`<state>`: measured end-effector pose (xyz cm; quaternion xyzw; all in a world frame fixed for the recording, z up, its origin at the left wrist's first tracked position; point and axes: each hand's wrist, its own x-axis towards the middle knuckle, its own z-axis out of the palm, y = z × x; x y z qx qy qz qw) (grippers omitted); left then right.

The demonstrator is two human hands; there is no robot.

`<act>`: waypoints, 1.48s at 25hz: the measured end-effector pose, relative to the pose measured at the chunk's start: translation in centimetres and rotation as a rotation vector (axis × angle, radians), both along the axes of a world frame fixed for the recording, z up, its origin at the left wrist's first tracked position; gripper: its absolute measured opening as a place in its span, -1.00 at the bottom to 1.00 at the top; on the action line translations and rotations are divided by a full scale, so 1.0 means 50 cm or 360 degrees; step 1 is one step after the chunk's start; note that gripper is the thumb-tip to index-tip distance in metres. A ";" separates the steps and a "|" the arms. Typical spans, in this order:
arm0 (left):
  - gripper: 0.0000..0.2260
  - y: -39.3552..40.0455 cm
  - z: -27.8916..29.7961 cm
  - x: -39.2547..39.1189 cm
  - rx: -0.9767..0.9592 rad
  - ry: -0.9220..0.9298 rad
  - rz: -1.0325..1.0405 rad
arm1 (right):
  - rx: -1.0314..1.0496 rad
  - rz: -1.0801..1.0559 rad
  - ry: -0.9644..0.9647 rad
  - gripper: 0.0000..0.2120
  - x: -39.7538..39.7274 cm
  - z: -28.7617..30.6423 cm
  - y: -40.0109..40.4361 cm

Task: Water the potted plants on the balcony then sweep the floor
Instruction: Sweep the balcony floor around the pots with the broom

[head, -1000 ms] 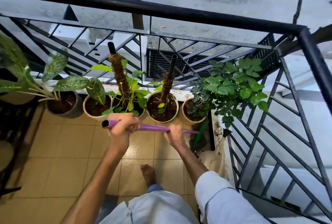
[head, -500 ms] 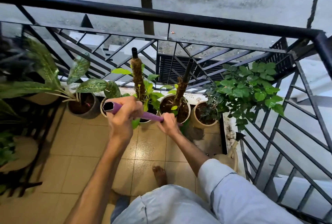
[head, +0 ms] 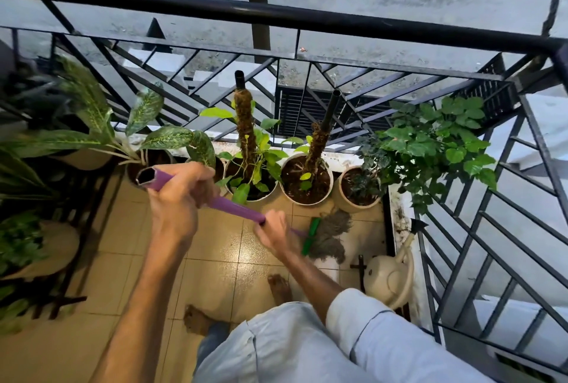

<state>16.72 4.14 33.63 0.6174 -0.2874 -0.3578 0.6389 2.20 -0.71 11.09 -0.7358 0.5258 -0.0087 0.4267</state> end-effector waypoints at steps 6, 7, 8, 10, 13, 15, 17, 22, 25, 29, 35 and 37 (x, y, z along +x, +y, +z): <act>-0.53 0.093 0.035 0.056 -0.0205 -0.0055 0.0395 | 0.0014 -0.0023 -0.0134 -0.86 0.150 0.001 0.072; -0.54 0.109 0.035 0.076 -0.0258 -0.0027 0.0440 | -0.0002 0.0016 -0.0111 -0.84 0.181 0.016 0.068; -0.55 0.121 0.033 0.095 -0.0304 0.0015 0.0486 | -0.0021 0.0035 -0.0098 -0.84 0.213 0.024 0.063; -0.60 0.146 0.030 0.130 -0.0423 0.0072 0.0609 | -0.0078 0.0073 -0.0088 -0.91 0.276 0.035 0.057; -0.65 0.175 0.022 0.175 -0.0473 0.0181 0.0735 | -0.0185 0.0143 0.0031 -0.90 0.334 0.023 0.048; -0.62 0.203 0.018 0.212 -0.0361 0.0262 0.0772 | -0.0183 0.0189 0.0148 -0.80 0.354 0.020 0.060; -0.60 0.241 0.019 0.264 -0.0274 0.0295 0.0742 | -0.0139 0.0149 0.0186 -0.74 0.387 0.014 0.102; -0.59 0.345 0.070 0.410 -0.0161 0.0184 0.0622 | 0.0016 0.0039 0.0136 -0.71 0.520 0.020 0.300; -0.63 0.404 0.085 0.481 -0.0062 0.0211 0.0735 | 0.0232 0.0096 0.0034 -0.76 0.605 0.033 0.406; -0.66 0.453 0.080 0.525 -0.0046 0.0131 0.0660 | 0.0216 0.0220 0.0033 -0.72 0.699 0.052 0.438; -0.62 0.484 0.069 0.615 -0.0295 0.0216 0.0467 | -0.0040 0.0190 0.0186 -0.71 0.777 0.077 0.349; -0.62 0.480 0.059 0.650 -0.0311 0.0313 0.0482 | -0.0094 0.0144 0.0226 -0.72 0.796 0.082 0.329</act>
